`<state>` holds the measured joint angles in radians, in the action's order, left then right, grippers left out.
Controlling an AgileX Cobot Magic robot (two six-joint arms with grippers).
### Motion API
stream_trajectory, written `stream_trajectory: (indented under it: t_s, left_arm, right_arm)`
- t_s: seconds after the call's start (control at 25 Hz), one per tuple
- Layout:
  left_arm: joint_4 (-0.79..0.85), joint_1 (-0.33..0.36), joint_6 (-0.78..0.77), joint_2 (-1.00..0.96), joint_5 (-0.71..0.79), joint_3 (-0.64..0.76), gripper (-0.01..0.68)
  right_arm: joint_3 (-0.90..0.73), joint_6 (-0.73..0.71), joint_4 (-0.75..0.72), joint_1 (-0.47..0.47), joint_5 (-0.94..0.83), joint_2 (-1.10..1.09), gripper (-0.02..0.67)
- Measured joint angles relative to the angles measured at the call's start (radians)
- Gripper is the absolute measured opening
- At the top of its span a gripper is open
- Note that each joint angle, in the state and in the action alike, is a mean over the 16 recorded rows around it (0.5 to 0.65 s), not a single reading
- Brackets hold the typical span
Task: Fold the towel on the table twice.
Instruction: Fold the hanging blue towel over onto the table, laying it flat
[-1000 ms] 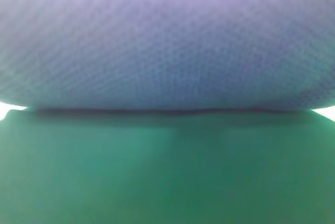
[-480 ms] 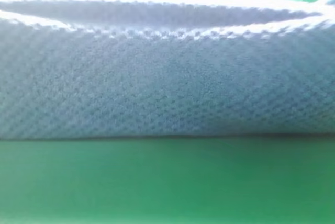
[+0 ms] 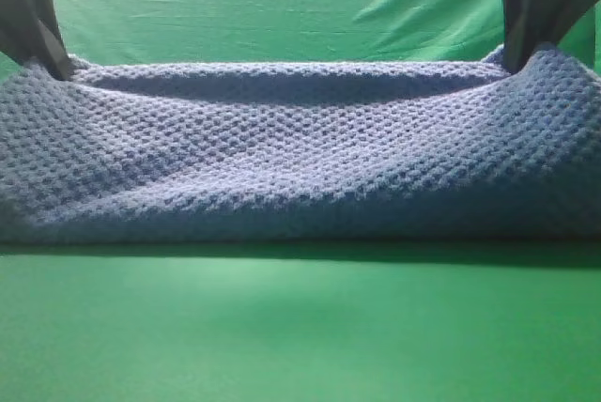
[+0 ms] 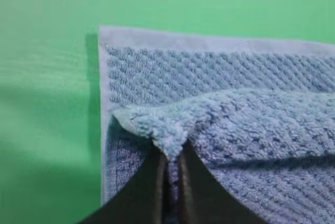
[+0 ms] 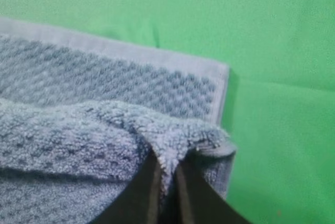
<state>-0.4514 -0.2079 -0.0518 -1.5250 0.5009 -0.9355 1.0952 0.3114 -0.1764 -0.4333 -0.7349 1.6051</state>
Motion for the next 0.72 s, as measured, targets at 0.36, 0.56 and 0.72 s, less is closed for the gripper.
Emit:
stream_trajectory:
  t_s: [0.36, 0.56, 0.72]
  left_arm:
    - [0.018, 0.001, -0.003, -0.188, -0.043, -0.157, 0.003]
    - [0.021, 0.002, -0.02, -0.227, -0.065, -0.19, 0.068]
    - [0.022, 0.002, -0.038, -0.237, -0.075, -0.198, 0.211]
  right_arm:
    - [0.163, -0.013, -0.054, 0.026, 0.051, 0.214, 0.004]
    - [0.205, -0.013, -0.077, 0.027, 0.074, 0.277, 0.07]
    - [0.232, -0.013, -0.094, 0.027, 0.074, 0.298, 0.211]
